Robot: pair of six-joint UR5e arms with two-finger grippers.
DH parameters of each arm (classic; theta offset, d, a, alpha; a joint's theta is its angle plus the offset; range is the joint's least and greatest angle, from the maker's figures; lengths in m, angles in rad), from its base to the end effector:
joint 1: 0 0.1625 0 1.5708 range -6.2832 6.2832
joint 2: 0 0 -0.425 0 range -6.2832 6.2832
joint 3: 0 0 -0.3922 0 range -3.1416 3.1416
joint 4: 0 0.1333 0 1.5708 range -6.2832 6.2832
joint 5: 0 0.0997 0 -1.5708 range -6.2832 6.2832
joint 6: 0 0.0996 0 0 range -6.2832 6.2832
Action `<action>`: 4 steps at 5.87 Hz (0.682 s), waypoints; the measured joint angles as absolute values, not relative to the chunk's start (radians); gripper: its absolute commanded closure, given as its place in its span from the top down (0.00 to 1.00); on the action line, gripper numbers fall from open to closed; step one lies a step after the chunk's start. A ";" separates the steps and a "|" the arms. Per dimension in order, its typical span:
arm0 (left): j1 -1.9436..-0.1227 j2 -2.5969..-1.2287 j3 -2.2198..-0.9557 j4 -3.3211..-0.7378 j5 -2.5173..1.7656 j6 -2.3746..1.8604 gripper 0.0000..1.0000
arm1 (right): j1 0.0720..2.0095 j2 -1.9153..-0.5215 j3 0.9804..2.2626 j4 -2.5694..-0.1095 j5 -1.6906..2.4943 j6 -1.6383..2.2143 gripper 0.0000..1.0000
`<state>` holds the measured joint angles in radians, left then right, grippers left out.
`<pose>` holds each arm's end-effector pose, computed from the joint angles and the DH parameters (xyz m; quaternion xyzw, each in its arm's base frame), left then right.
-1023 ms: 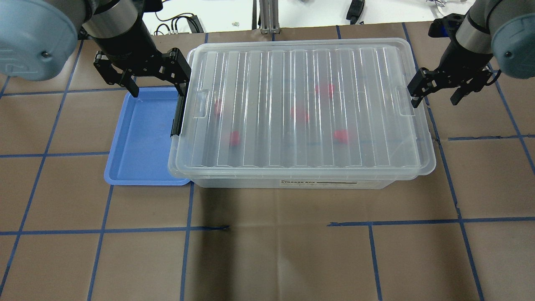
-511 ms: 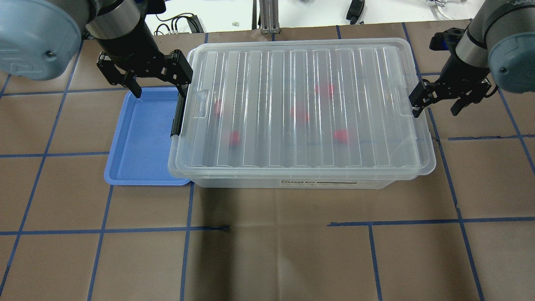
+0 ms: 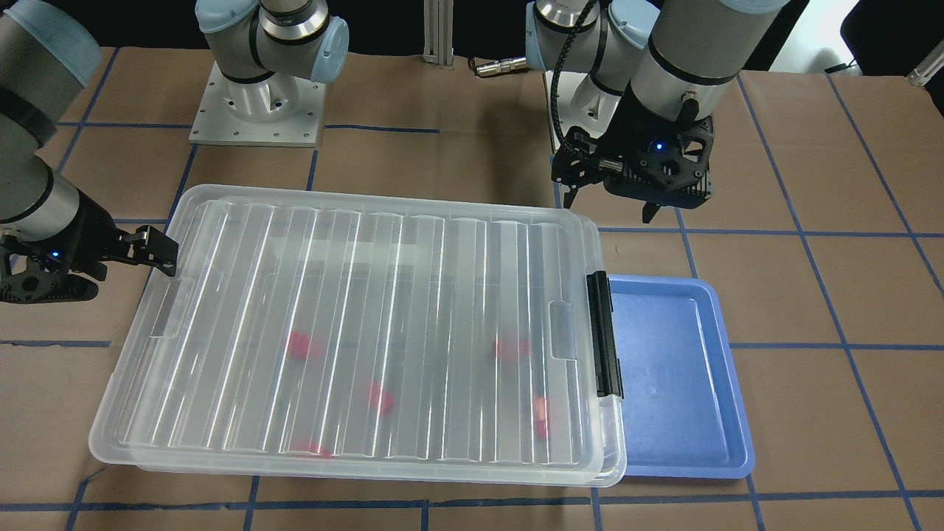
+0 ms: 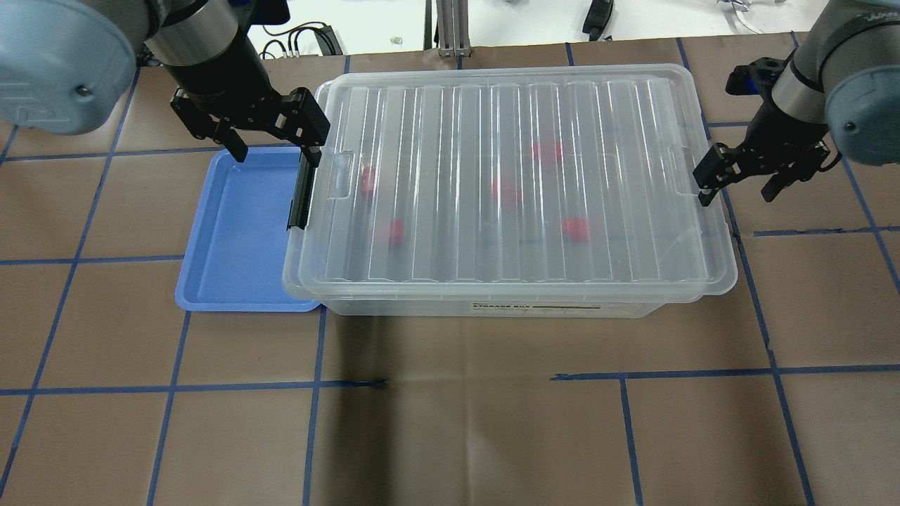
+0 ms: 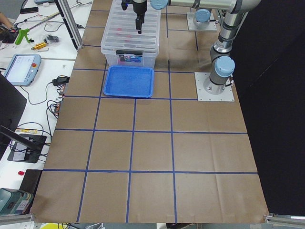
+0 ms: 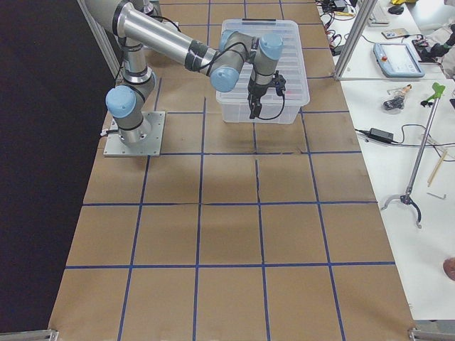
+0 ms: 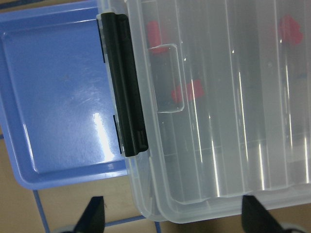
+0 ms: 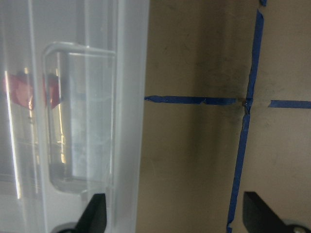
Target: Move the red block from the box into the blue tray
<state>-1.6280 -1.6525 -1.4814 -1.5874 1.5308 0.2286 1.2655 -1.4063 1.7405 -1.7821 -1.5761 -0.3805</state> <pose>-0.1671 -0.5170 0.4887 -0.1423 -0.9896 -0.0027 0.0203 -0.0317 -0.5424 0.3420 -0.0377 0.9974 0.0587 0.0182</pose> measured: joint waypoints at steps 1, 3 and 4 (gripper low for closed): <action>-1.628 -1.654 -1.482 -1.586 1.533 0.423 0.98 | 1.247 -1.407 1.741 -1.783 -1.590 -0.414 1.00; -1.629 -1.656 -1.482 -1.600 1.532 0.830 0.98 | 1.233 -1.407 1.740 -1.814 -1.638 -0.456 1.00; -1.630 -1.666 -1.486 -1.603 1.549 1.044 0.98 | 1.222 -1.407 1.740 -1.823 -1.663 -0.473 1.00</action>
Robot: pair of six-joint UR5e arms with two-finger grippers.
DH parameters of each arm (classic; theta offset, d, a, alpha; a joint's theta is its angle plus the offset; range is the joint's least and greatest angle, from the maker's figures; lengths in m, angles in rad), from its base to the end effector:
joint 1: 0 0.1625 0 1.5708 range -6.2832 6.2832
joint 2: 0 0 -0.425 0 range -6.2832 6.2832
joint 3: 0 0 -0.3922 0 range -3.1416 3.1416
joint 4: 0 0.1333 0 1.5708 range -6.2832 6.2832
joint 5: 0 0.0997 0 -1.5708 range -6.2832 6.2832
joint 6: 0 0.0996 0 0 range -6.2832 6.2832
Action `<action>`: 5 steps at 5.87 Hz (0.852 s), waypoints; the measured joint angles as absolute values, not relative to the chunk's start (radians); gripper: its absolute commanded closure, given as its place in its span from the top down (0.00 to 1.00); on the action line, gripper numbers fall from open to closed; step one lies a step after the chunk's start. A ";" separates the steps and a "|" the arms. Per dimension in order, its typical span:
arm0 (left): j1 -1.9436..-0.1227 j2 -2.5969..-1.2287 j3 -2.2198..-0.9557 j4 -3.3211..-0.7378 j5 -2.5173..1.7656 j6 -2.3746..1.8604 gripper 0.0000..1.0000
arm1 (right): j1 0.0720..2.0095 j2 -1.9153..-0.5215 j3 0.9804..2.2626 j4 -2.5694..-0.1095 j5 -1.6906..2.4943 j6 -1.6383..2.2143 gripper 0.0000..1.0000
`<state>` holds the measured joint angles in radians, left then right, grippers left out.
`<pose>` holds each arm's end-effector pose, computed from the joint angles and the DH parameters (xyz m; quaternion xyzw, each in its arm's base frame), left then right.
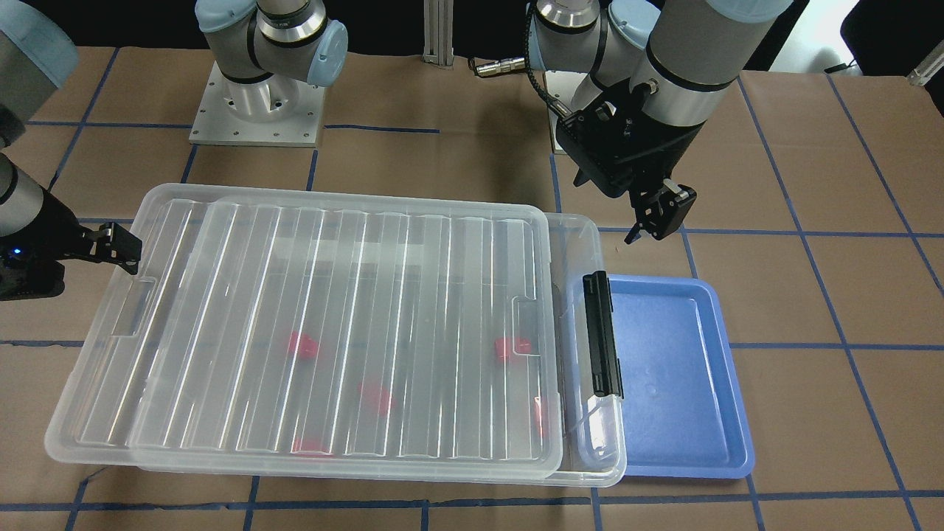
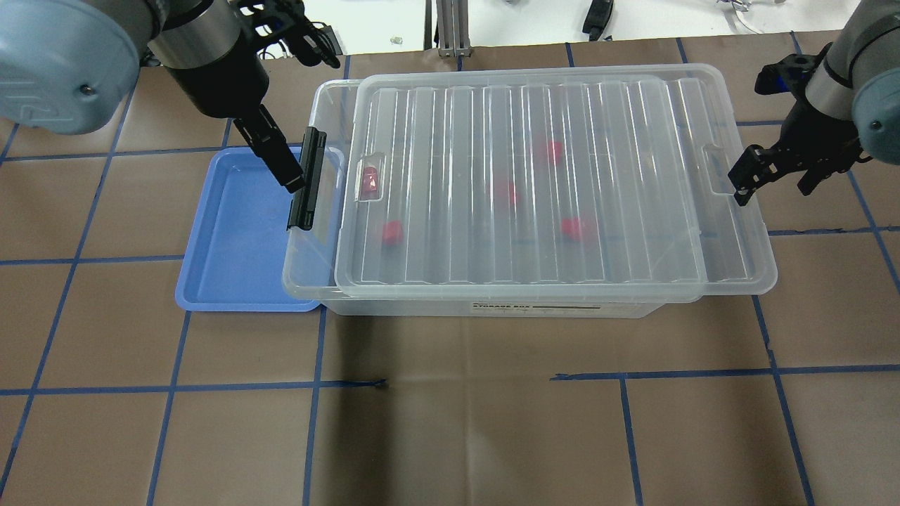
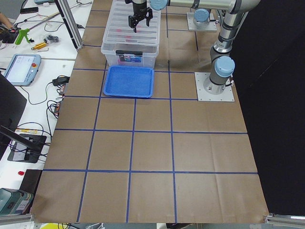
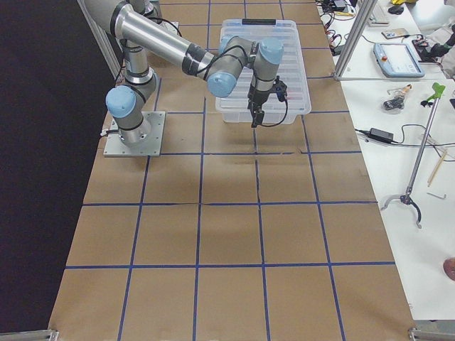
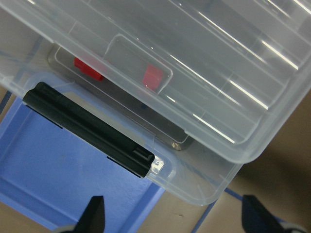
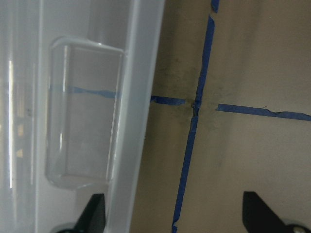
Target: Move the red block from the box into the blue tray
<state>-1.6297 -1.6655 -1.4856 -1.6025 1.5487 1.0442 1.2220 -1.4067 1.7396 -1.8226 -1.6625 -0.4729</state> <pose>-0.1663 -0.5190 0.4783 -0.5237 -0.8516 -0.0129 0.0195 -0.0649 -0.5419 0.3467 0.0637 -0.9961 -0.0554 0.0258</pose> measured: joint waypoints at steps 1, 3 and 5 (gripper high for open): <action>-1.631 -1.680 -1.499 -1.598 1.596 1.236 0.98 | 1.205 -1.407 1.740 -1.825 -1.681 -0.488 1.00; -1.634 -1.712 -1.521 -1.572 1.650 1.438 0.98 | 1.158 -1.406 1.740 -1.826 -1.703 -0.520 1.00; -1.643 -1.765 -1.521 -1.486 1.604 1.482 0.98 | 1.115 -1.405 1.738 -1.827 -1.722 -0.574 1.00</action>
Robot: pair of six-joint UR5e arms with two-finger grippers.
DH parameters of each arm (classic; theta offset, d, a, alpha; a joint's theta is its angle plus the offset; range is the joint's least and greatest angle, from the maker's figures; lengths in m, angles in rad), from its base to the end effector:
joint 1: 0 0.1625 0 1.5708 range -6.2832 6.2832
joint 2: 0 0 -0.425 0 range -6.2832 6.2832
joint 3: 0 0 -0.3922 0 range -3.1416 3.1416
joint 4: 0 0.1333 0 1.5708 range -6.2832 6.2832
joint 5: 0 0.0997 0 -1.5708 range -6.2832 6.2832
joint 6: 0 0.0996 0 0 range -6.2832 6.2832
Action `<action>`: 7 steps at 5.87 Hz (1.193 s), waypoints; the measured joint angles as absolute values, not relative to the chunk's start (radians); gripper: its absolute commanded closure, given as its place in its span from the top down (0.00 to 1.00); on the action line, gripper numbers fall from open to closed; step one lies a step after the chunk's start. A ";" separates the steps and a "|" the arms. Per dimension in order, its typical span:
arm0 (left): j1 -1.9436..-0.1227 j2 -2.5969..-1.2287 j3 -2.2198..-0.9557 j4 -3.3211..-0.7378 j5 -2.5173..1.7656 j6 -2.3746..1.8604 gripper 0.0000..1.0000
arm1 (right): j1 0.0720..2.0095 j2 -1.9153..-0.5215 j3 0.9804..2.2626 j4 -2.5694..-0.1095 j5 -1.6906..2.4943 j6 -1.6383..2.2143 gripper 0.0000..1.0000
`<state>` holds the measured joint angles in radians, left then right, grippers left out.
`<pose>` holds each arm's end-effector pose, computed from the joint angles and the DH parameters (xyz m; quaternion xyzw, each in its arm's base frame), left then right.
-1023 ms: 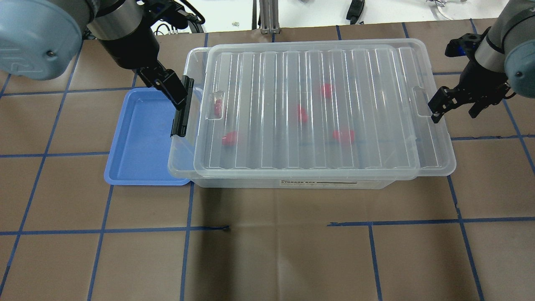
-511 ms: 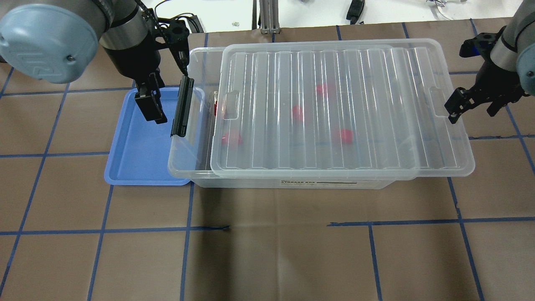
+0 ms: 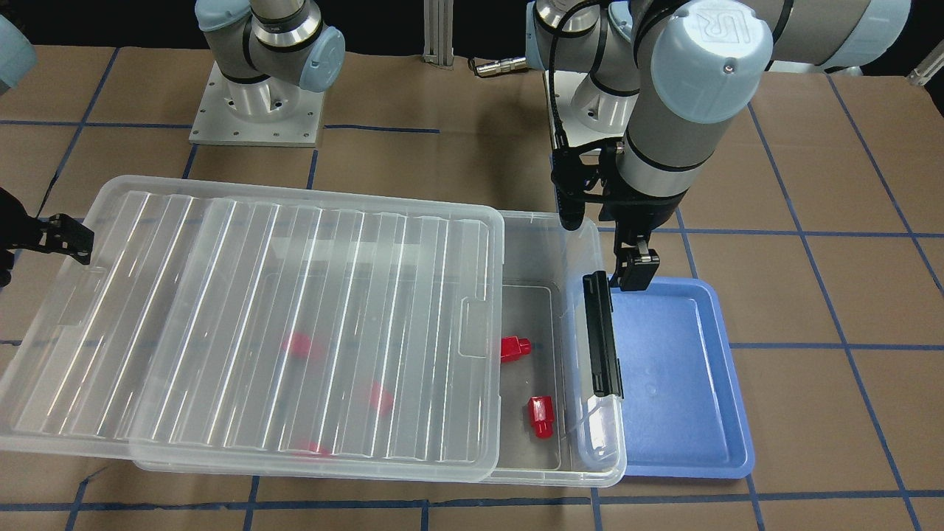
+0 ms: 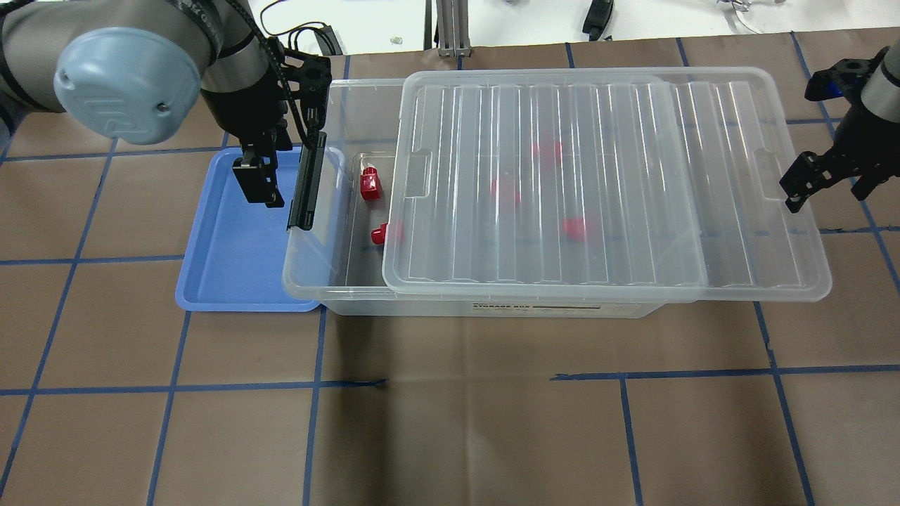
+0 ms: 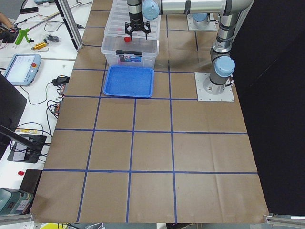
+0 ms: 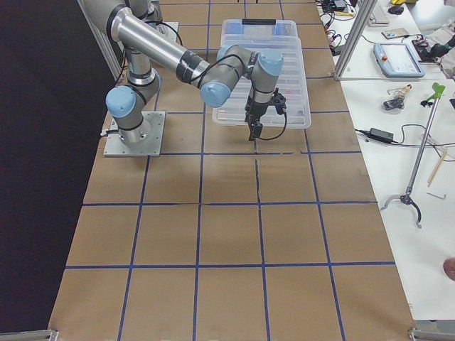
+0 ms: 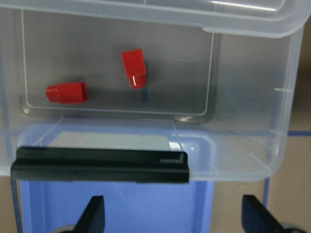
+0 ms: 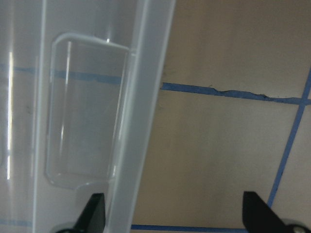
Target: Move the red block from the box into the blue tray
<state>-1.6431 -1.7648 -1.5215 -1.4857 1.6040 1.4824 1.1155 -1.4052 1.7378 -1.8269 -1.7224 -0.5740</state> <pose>-0.1704 -0.5528 0.4177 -0.7013 -0.7120 -0.0334 0.0067 -0.1280 -0.5304 0.3478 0.0620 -0.9945 -0.0704 0.0471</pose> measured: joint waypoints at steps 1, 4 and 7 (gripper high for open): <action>-1.655 -1.811 -1.522 -1.407 1.545 1.482 0.98 | 1.088 -1.405 1.735 -1.827 -1.736 -0.601 1.00; -1.718 -1.960 -1.530 -1.260 1.512 1.444 0.98 | 1.054 -1.378 1.733 -1.924 -1.771 -0.709 1.00; -1.728 -2.041 -1.590 -1.179 1.518 1.447 0.98 | 1.038 -1.367 1.719 -1.954 -1.774 -0.744 1.00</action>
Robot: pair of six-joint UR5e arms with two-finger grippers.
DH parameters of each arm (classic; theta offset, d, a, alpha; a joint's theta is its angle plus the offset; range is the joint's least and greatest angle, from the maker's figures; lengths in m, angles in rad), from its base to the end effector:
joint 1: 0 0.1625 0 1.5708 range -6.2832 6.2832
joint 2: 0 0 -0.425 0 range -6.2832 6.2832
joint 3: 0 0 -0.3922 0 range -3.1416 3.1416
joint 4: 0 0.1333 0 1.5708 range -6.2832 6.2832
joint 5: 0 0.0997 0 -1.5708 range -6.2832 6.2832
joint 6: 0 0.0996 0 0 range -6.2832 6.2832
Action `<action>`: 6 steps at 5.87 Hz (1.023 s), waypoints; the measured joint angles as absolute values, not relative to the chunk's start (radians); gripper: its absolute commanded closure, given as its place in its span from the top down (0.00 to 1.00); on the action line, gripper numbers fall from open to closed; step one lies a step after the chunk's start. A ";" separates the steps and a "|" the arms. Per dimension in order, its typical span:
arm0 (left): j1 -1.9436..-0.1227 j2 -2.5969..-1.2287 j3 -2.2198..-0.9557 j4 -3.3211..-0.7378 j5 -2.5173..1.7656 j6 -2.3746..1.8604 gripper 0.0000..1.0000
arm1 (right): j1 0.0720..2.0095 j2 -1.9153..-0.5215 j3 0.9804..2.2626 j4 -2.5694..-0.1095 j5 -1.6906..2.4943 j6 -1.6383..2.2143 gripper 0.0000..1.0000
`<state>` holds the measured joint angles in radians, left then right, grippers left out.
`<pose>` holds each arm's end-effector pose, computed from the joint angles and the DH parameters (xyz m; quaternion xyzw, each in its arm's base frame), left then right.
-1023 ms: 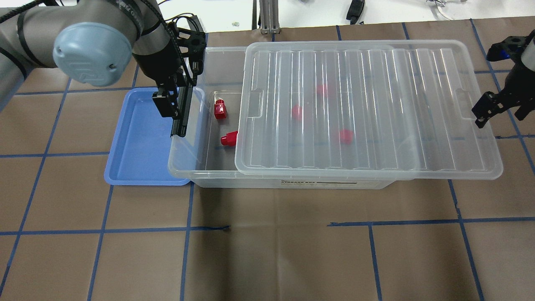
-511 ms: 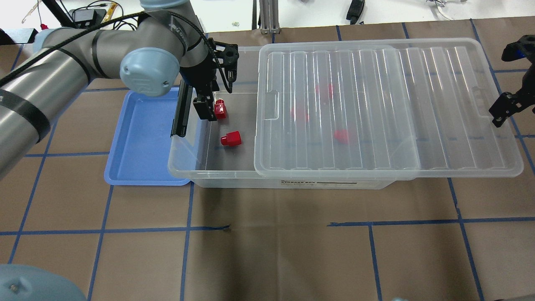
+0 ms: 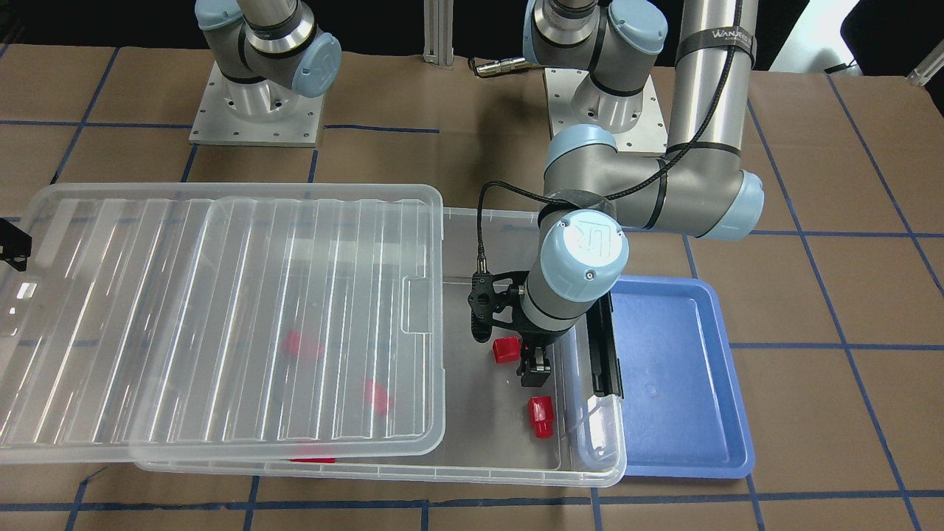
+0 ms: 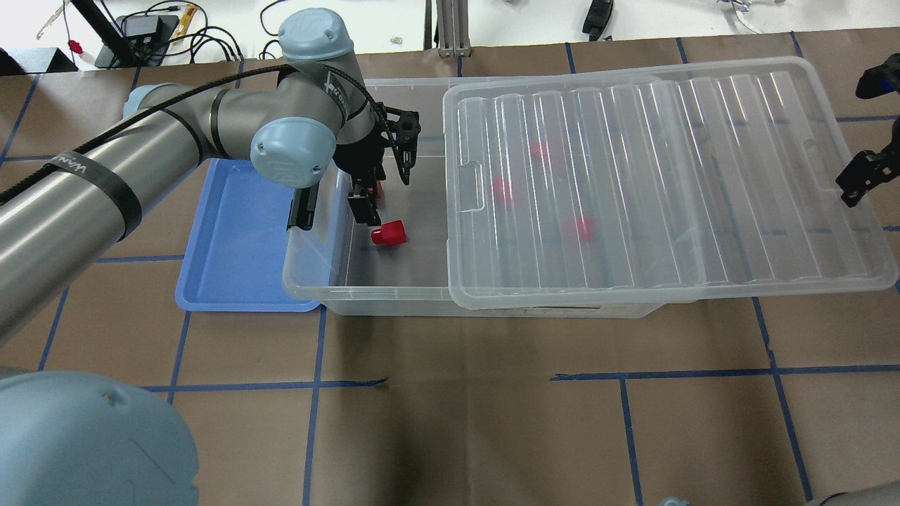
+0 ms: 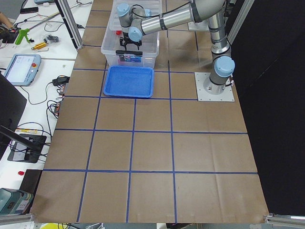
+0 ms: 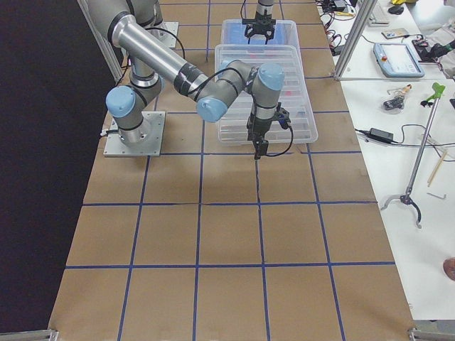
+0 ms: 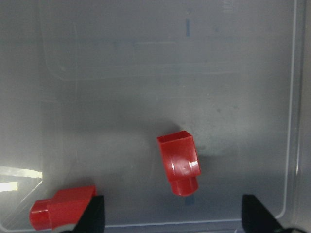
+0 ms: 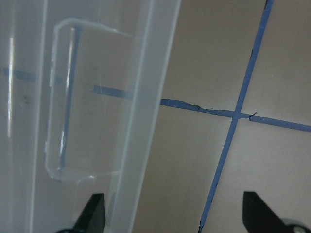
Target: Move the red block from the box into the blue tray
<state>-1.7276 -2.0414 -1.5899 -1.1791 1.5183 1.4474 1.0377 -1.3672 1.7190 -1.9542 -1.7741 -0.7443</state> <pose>-0.2349 -0.5990 0.2481 -0.7168 -0.6950 -0.0234 0.0504 -0.1855 -0.5371 0.3492 0.1033 -0.9893 -0.0479 0.0908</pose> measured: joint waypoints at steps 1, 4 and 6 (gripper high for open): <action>-1.728 -2.056 -1.615 -1.151 1.519 1.447 0.97 | 1.037 -1.374 1.718 -1.949 -1.774 -0.739 1.00; -1.731 -2.128 -1.632 -1.066 1.514 1.442 0.23 | 1.056 -1.479 1.718 -1.821 -1.728 -0.556 1.00; -1.730 -2.128 -1.629 -1.066 1.519 1.450 0.12 | 1.175 -1.570 1.715 -1.708 -1.648 -0.329 1.00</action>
